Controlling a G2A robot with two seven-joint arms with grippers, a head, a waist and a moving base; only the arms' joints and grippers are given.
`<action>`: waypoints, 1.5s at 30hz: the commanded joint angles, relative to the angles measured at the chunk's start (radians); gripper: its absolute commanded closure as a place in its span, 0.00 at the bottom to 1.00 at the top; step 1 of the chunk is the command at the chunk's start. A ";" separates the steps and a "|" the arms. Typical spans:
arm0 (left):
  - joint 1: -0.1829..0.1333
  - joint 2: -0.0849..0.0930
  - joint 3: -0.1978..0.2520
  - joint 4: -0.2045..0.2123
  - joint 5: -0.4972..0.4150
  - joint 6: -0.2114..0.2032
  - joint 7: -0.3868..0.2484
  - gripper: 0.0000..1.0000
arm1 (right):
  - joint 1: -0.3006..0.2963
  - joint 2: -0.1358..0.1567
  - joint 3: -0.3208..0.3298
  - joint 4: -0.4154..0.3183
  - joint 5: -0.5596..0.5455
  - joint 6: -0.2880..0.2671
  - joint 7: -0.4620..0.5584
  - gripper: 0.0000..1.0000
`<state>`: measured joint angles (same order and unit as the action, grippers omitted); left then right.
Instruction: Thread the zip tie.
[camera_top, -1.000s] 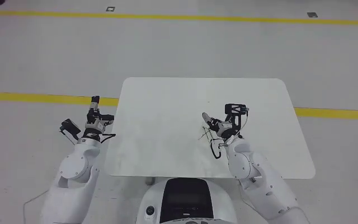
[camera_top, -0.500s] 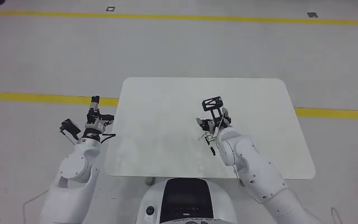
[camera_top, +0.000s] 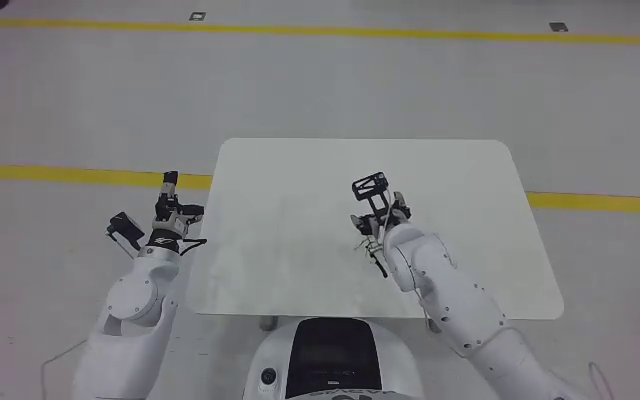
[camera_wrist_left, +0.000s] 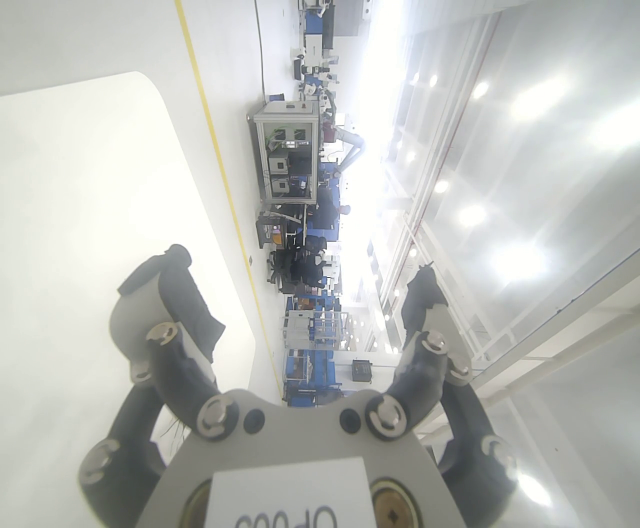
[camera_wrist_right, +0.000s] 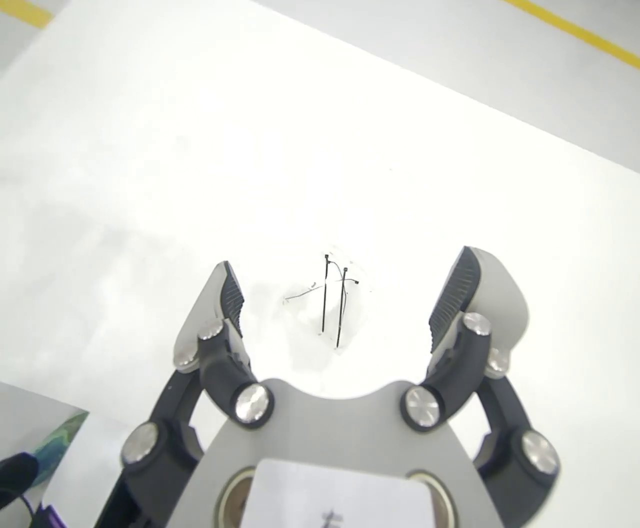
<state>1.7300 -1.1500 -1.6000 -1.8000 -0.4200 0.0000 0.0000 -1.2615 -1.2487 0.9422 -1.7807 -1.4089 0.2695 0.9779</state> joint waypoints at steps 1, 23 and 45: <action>0.000 0.000 0.000 0.000 0.000 0.000 0.000 0.00 | 0.049 -0.010 -0.032 0.032 -0.021 -0.014 0.089 0.00; 0.000 0.000 0.000 0.000 0.000 0.000 0.000 0.00 | 0.199 -0.076 -0.159 0.244 -0.036 -0.023 0.277 0.00; 0.000 0.000 0.000 0.000 0.000 0.000 0.000 0.00 | 0.265 -0.113 -0.118 0.362 0.145 -0.062 0.344 0.00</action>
<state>1.7300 -1.1500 -1.6000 -1.8000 -0.4200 0.0000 0.0000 -1.0011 -1.3606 0.8215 -1.4187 -1.2705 0.2104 1.3072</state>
